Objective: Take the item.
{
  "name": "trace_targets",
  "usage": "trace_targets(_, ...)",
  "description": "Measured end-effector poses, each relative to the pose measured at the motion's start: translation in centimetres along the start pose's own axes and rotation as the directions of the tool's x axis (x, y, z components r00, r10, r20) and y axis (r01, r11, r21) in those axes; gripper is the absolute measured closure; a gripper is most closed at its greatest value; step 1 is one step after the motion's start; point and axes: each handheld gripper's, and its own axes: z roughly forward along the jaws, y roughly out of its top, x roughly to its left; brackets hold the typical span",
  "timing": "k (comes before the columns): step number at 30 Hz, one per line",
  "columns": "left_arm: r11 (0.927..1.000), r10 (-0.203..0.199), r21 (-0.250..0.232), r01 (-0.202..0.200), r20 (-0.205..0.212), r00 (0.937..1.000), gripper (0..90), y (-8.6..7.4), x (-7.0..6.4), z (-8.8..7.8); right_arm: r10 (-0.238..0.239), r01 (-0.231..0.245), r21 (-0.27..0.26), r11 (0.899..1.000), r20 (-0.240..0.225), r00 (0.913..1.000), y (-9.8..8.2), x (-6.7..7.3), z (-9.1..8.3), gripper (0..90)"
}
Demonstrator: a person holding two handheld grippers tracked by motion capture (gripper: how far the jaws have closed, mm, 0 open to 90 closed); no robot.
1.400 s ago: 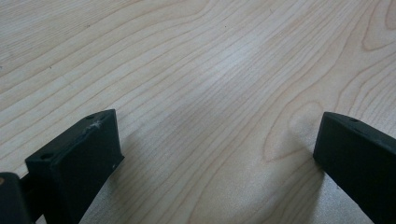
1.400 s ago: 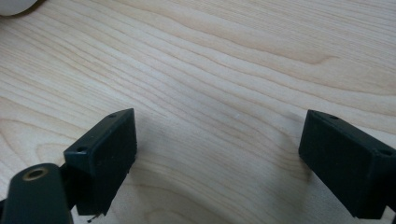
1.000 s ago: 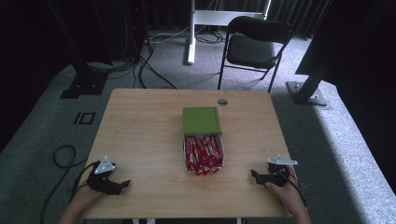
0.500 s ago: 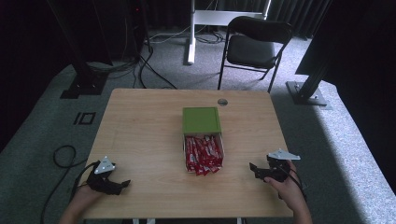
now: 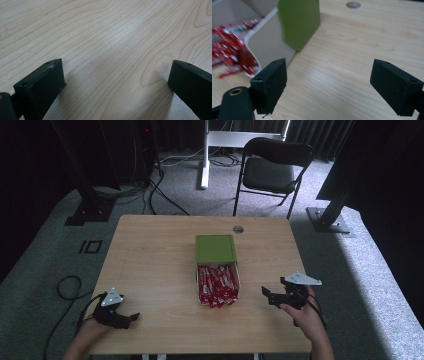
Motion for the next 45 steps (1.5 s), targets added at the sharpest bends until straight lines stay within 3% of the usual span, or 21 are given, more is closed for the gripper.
trace_targets(8,1.0000,0.000,0.000,0.000,0.000,1.0000,1.6,0.0,0.0,0.0,-0.045,0.043,-0.044,0.998,-0.048,0.9978,2.8,2.3,0.1,14.2)
trace_targets(15,1.0000,0.000,-0.001,0.000,0.000,1.0000,1.6,0.0,0.0,0.0,-0.067,0.062,-0.052,0.997,-0.090,0.9937,4.3,4.3,1.0,14.3)
trace_targets(23,1.0000,0.000,-0.001,0.000,0.000,1.0000,1.6,0.0,0.0,0.0,-0.093,0.088,-0.047,0.995,-0.123,0.9881,5.0,6.0,2.1,14.3)
trace_targets(32,1.0000,-0.001,-0.001,0.001,0.000,1.0000,1.6,0.0,0.0,0.0,-0.138,0.133,-0.041,0.990,-0.179,0.9741,6.2,8.6,3.9,14.3)
trace_targets(41,1.0000,0.000,0.000,0.000,0.000,1.0000,1.6,0.0,0.0,0.0,-0.151,0.149,-0.024,0.989,-0.212,0.9657,6.6,10.5,5.8,15.8)
trace_targets(45,1.0000,0.001,-0.001,-0.001,-0.001,1.0000,1.6,0.0,0.0,0.0,-0.147,0.148,-0.015,0.989,-0.213,0.9660,6.7,10.9,6.5,17.8)
